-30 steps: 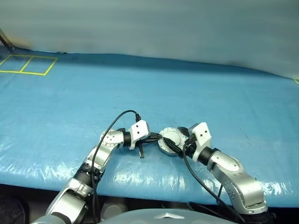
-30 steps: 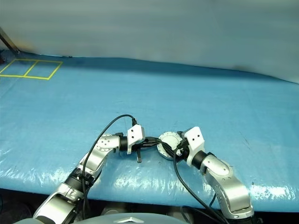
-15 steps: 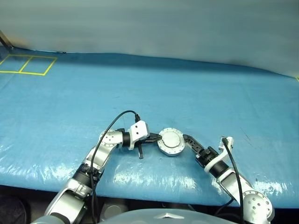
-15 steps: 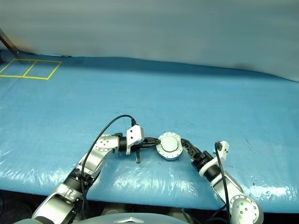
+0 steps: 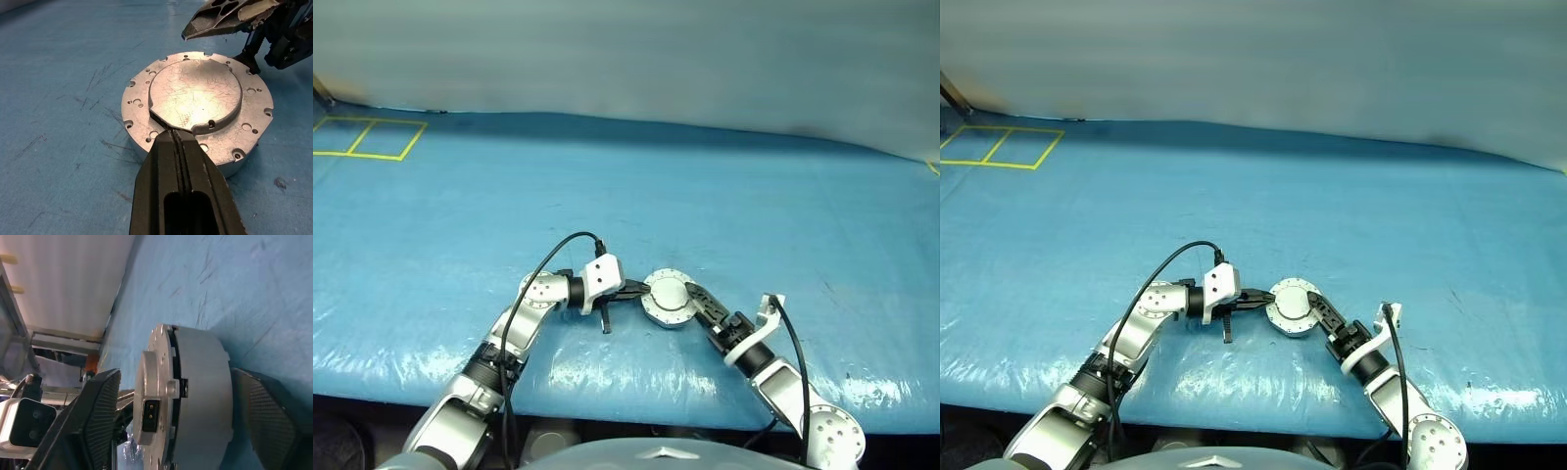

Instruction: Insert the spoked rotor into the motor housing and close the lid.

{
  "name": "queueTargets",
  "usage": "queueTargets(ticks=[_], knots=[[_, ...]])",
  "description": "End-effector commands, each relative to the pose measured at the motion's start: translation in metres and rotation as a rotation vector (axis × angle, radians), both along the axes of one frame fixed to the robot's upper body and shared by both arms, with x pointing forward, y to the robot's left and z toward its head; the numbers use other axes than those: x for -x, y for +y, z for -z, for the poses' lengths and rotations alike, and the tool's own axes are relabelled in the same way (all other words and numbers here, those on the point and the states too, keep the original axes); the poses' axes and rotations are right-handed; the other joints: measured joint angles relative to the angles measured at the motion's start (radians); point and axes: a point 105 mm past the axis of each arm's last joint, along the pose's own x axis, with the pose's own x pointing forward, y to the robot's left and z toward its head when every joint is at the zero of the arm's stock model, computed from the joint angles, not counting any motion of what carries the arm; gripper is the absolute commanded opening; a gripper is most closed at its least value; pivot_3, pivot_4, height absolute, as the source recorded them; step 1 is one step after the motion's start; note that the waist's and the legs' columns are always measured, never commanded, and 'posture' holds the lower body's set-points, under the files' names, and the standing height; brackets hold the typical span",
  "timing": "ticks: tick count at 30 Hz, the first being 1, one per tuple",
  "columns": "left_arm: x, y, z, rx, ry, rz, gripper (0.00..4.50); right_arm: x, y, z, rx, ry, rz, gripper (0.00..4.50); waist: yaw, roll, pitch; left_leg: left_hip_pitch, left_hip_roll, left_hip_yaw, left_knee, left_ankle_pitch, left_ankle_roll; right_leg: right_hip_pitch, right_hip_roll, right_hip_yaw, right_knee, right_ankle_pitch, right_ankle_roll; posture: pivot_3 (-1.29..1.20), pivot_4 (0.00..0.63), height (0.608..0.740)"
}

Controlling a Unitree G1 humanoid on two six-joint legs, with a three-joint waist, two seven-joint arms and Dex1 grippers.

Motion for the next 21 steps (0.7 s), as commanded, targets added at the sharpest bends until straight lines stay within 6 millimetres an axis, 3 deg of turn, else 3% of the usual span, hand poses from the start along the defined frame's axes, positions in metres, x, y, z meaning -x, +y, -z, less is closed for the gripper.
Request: queueTargets(ticks=[1,4,7,9,17,21], knots=[[0.007,-0.002,0.013,-0.054,0.03,0.023,0.0,0.001,0.007,0.001,-0.032,0.009,-0.008,2.77,0.0,0.001,0.0,0.0,0.0,0.0,0.0,0.0,0.0,0.0,0.0,0.0,0.0,0.0,0.0,0.0,0.15,0.74],[0.007,-0.002,0.013,-0.051,0.032,0.016,0.0,-0.003,0.006,0.0,-0.052,0.007,0.034,1.88,-0.001,0.001,0.0,0.0,0.0,0.0,-0.001,0.0,0.0,0.0,0.0,0.0,-0.001,0.0,0.0,0.0,0.15,0.74],[0.007,-0.001,0.015,-0.054,0.034,0.012,0.0,-0.006,0.006,-0.003,-0.061,-0.008,0.046,1.73,-0.001,0.002,0.001,0.0,0.0,0.0,0.0,0.0,0.0,0.0,0.0,0.0,0.0,0.0,0.0,0.0,0.15,0.74],[0.008,0.0,0.016,-0.057,0.036,0.01,0.0,-0.007,0.007,-0.004,-0.069,-0.008,0.045,1.22,0.0,0.002,0.001,0.0,-0.001,0.0,0.0,0.0,0.0,0.0,-0.001,0.0,-0.001,0.0,0.001,0.0,0.15,0.74],[0.006,0.002,0.015,-0.058,0.032,0.002,0.0,-0.011,0.026,-0.007,-0.038,-0.007,-0.011,1.21,-0.008,0.002,0.0,0.0,0.0,0.0,0.0,0.0,0.0,0.0,0.0,0.0,0.0,0.0,0.001,0.0,0.15,0.74],[0.004,0.004,-0.008,0.061,0.047,-0.016,0.0,-0.013,0.025,-0.002,-0.017,0.015,0.022,1.21,-0.015,0.002,0.0,0.0,0.001,0.0,0.0,0.0,0.0,0.0,0.0,0.001,0.0,0.0,0.001,0.0,0.15,0.74]])
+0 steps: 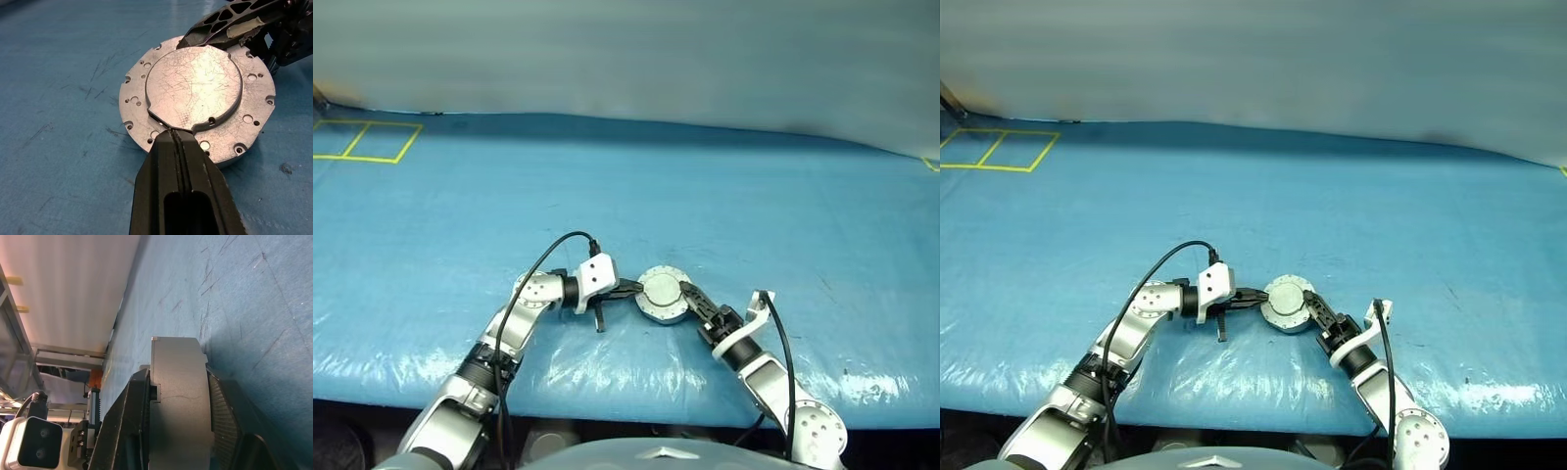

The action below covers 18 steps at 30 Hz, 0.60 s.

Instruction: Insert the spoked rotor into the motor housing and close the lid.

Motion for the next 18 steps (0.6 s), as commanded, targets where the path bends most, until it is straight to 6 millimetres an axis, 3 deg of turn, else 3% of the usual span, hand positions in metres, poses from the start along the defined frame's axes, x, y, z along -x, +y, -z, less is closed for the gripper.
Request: queueTargets(ticks=[1,4,8,18], knots=[[0.007,-0.004,-0.014,0.092,0.039,0.021,0.0,-0.002,0.016,0.001,0.011,0.011,-0.039,1.21,-0.006,0.0,0.0,0.0,0.0,0.0,0.0,0.0,0.0,0.0,0.0,0.0,0.0,0.0,0.0,0.0,0.15,0.74],[0.009,-0.001,-0.039,0.237,0.13,-0.001,0.0,-0.001,0.017,0.01,0.071,0.046,-0.051,1.21,-0.017,0.002,0.001,-0.002,0.001,0.0,-0.001,0.0,0.0,-0.003,0.0,0.0,0.0,0.0,0.0,0.0,0.15,0.74],[0.019,0.008,-0.053,0.299,0.165,-0.002,0.0,-0.006,0.018,0.009,-0.017,0.045,-0.012,1.21,-0.025,0.003,0.003,-0.012,0.0,0.002,0.0,0.0,0.0,-0.016,0.002,0.001,0.006,0.001,0.0,0.0,0.15,0.74],[0.015,0.051,-0.072,0.492,0.253,-0.225,0.0,-0.036,0.025,-0.031,-0.254,-0.116,0.012,1.21,-0.025,0.003,0.007,-0.011,0.0,0.004,0.002,0.0,0.0,-0.015,0.002,0.002,0.009,-0.001,-0.002,0.0,0.15,0.74]])
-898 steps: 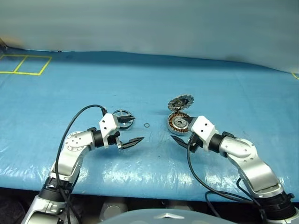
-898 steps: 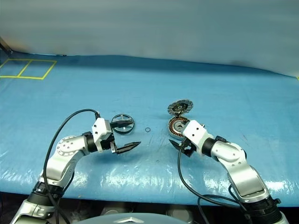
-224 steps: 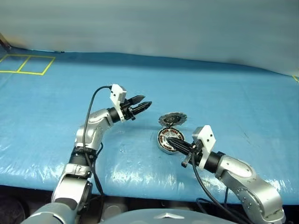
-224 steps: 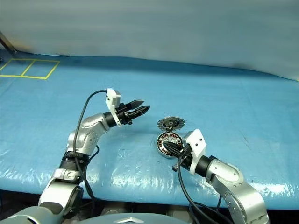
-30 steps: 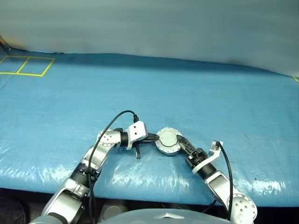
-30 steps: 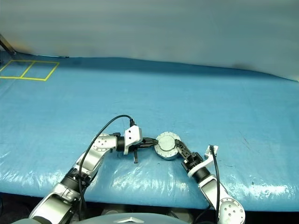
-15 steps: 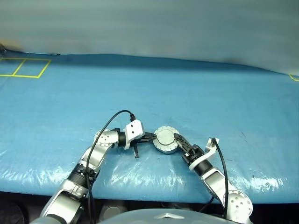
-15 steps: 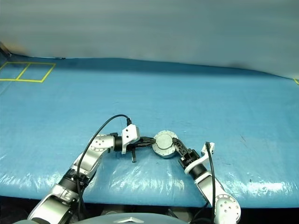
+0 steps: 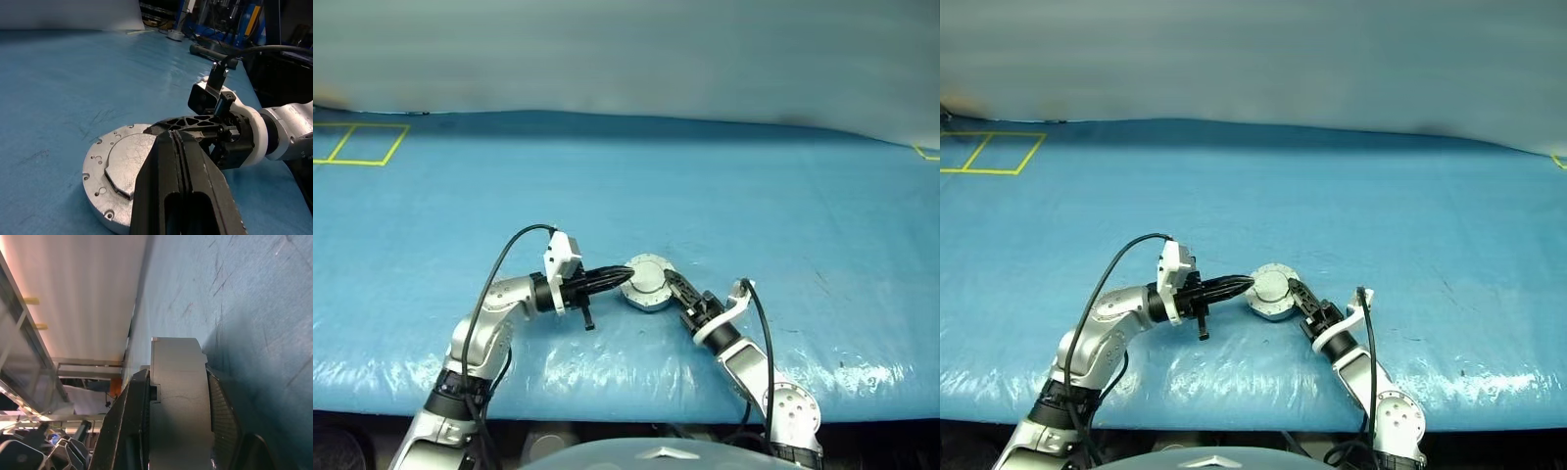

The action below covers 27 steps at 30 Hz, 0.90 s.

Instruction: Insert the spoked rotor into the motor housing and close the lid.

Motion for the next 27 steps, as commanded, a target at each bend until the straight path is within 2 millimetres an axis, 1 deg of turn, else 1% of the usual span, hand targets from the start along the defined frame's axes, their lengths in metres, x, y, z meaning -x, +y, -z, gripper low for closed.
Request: queueTargets(ticks=[1,5,7,8,9,10,11,13,15,19,20,22,25,27], knots=[[-0.002,0.016,-0.019,0.079,-0.003,-0.085,0.0,-0.016,0.012,-0.031,-0.12,-0.119,0.002,1.21,-0.001,0.0,0.002,0.0,0.0,0.0,0.001,0.0,0.0,0.0,0.0,0.0,0.001,0.0,0.0,0.0,0.15,0.74],[-0.004,0.029,-0.008,0.104,0.1,-0.178,0.0,-0.023,0.019,-0.057,-0.172,-0.219,-0.03,1.21,0.002,0.003,0.004,-0.001,-0.002,0.0,0.001,0.0,0.0,-0.001,0.0,0.0,0.001,0.0,0.0,0.0,0.15,0.74],[-0.009,0.035,-0.007,0.194,0.174,-0.248,0.39,-0.026,0.022,-0.07,-0.198,-0.265,-0.048,1.21,0.002,0.004,0.005,-0.002,-0.003,0.0,0.0,0.0,0.0,-0.002,0.0,0.0,0.001,0.001,0.002,0.0,0.15,0.74],[-0.008,0.035,-0.008,0.251,0.214,-0.257,0.63,-0.027,0.023,-0.074,-0.206,-0.28,-0.057,1.21,0.002,0.003,0.006,-0.003,-0.003,0.0,0.0,0.0,0.0,-0.003,0.0,0.0,0.001,0.002,0.004,0.0,0.15,0.74],[-0.004,0.034,-0.01,0.299,0.246,-0.237,0.97,-0.027,0.025,-0.079,-0.213,-0.296,-0.069,1.21,0.002,0.003,0.006,-0.004,-0.003,0.0,0.0,0.0,0.0,-0.003,0.0,0.0,0.002,0.002,0.004,0.0,0.15,0.74],[-0.001,0.032,-0.011,0.325,0.268,-0.219,1.25,-0.028,0.027,-0.083,-0.219,-0.308,-0.079,1.21,0.002,0.003,0.006,-0.004,-0.003,-0.001,0.0,0.0,0.0,-0.004,0.0,-0.001,0.002,0.002,0.004,0.0,0.15,0.74],[0.003,0.03,-0.01,0.341,0.286,-0.207,1.62,-0.028,0.028,-0.086,-0.224,-0.317,-0.088,1.21,0.002,0.003,0.006,-0.004,-0.003,-0.001,0.0,0.0,0.0,-0.004,0.0,-0.001,0.002,0.002,0.004,0.0,0.15,0.74],[0.005,0.031,-0.01,0.405,0.32,-0.218,2.3,-0.028,0.033,-0.091,-0.224,-0.33,-0.111,1.21,0.002,0.003,0.006,-0.004,-0.004,-0.002,0.0,0.0,0.0,-0.004,0.0,-0.002,0.003,0.002,0.004,0.0,0.15,0.74],[0.005,0.032,-0.013,0.468,0.346,-0.226,2.99,-0.027,0.037,-0.094,-0.228,-0.333,-0.129,1.21,0.005,0.003,0.007,-0.004,-0.004,-0.003,0.0,0.0,0.0,-0.004,0.0,-0.002,0.003,0.002,0.003,0.0,0.15,0.74],[0.011,0.028,-0.016,0.517,0.363,-0.188,4.36,-0.024,0.046,-0.094,-0.215,-0.335,-0.18,1.21,0.004,0.003,0.007,-0.004,-0.004,-0.003,0.0,0.0,0.0,-0.003,0.001,-0.002,0.003,0.002,0.003,0.0,0.15,0.74],[0.011,0.028,-0.017,0.533,0.364,-0.187,4.48,-0.023,0.047,-0.094,-0.211,-0.338,-0.188,1.21,0.004,0.003,0.007,-0.004,-0.004,-0.002,0.001,0.0,0.0,-0.003,0.001,-0.002,0.003,0.001,0.003,0.0,0.15,0.74],[0.01,0.026,-0.016,0.558,0.391,-0.191,4.48,-0.022,0.049,-0.096,-0.21,-0.339,-0.195,1.21,0.004,0.003,0.007,-0.004,-0.004,-0.002,0.001,0.0,0.0,-0.003,0.001,-0.002,0.003,0.001,0.002,0.0,0.15,0.74],[0.013,0.018,-0.009,0.542,0.443,-0.17,4.48,-0.023,0.05,-0.096,-0.201,-0.336,-0.201,1.21,0.004,0.003,0.007,-0.004,-0.004,-0.002,0.001,0.0,0.0,-0.003,0.001,-0.002,0.003,0.001,0.002,0.0,0.15,0.74],[0.013,0.015,-0.002,0.548,0.479,-0.175,4.48,-0.023,0.05,-0.1,-0.198,-0.35,-0.212,1.21,0.004,0.003,0.007,-0.004,-0.005,-0.002,0.001,0.0,0.0,-0.003,0.001,-0.002,0.003,0.002,0.003,0.0,0.15,0.74]])
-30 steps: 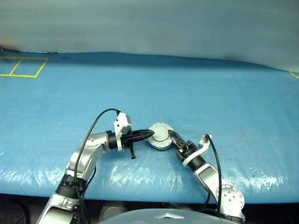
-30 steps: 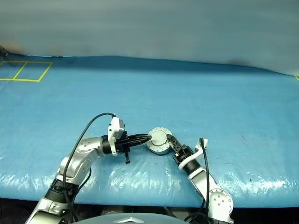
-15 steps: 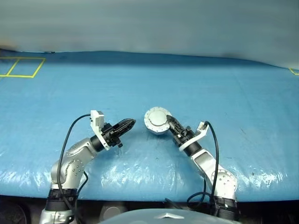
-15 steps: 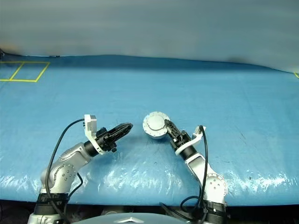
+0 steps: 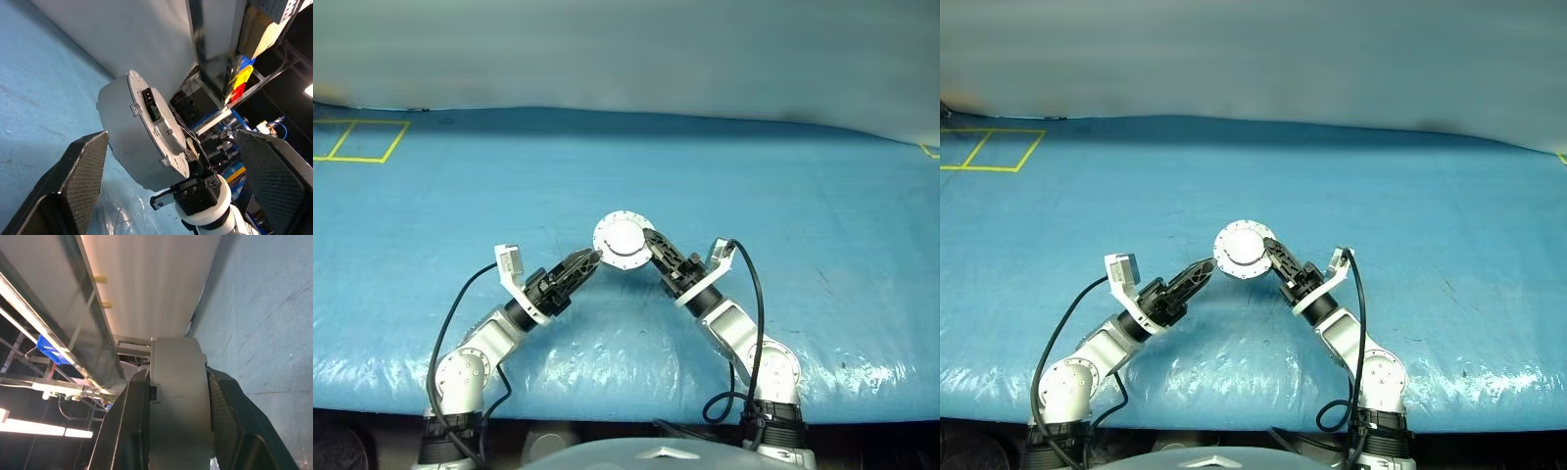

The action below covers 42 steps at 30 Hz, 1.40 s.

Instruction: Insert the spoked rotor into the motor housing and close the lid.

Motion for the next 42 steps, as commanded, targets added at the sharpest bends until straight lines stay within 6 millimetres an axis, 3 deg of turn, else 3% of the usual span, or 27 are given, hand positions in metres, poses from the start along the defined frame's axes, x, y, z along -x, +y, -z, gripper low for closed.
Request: queueTargets(ticks=[1,10,21,28,34,37,40,42], knots=[[0.0,-0.008,0.004,0.044,0.041,0.014,4.48,0.004,0.009,-0.044,-0.08,-0.159,-0.049,1.21,0.0,0.0,0.0,0.0,0.0,0.0,0.0,0.0,0.0,0.0,0.0,0.0,0.0,0.0,0.0,0.0,0.15,0.74],[-0.01,-0.016,0.002,0.118,0.065,-0.005,4.48,0.009,0.012,-0.047,-0.066,-0.164,-0.084,1.21,0.0,0.0,0.0,0.0,-0.001,0.0,0.001,0.0,0.0,0.0,0.0,0.0,0.0,0.0,0.0,0.0,0.15,0.74],[-0.006,-0.03,-0.026,0.255,-0.012,0.065,4.48,0.01,0.014,-0.039,-0.01,-0.134,-0.102,1.21,-0.001,0.0,0.0,0.0,-0.001,0.0,0.001,0.0,0.0,0.001,0.0,0.0,0.0,0.001,0.001,0.0,0.15,0.74],[-0.019,-0.025,-0.013,0.245,0.047,-0.013,4.48,0.006,0.014,-0.035,0.022,-0.112,-0.097,1.21,0.001,0.0,0.0,0.0,-0.001,-0.001,0.002,0.0,0.0,0.001,0.0,0.0,0.0,0.0,0.0,0.0,0.15,0.74],[-0.021,-0.037,0.001,0.213,0.119,-0.011,4.48,0.006,0.016,-0.033,0.046,-0.108,-0.107,1.21,0.0,0.0,0.0,0.0,-0.001,-0.001,0.004,0.0,0.0,0.002,0.0,0.001,0.0,0.0,0.0,0.0,0.15,0.74],[-0.017,-0.039,0.004,0.213,0.123,0.001,3.87,0.007,0.017,-0.035,0.055,-0.118,-0.113,1.21,0.0,0.0,0.0,0.0,-0.001,-0.001,0.003,0.0,0.0,0.002,0.0,0.001,0.0,0.0,0.0,0.0,0.15,0.74],[-0.019,-0.041,0.003,0.201,0.124,0.003,2.93,0.007,0.017,-0.034,0.075,-0.123,-0.109,1.21,0.0,0.0,0.0,0.0,-0.001,-0.001,0.003,0.0,0.0,0.002,0.001,0.001,0.001,0.0,0.0,0.0,0.15,0.74],[-0.024,-0.04,0.003,0.204,0.139,-0.016,2.72,0.007,0.018,-0.033,0.075,-0.118,-0.113,1.21,0.001,-0.001,0.0,-0.001,-0.001,-0.001,0.004,0.0,0.0,0.002,0.0,0.001,0.0,0.0,0.0,0.0,0.15,0.74]])
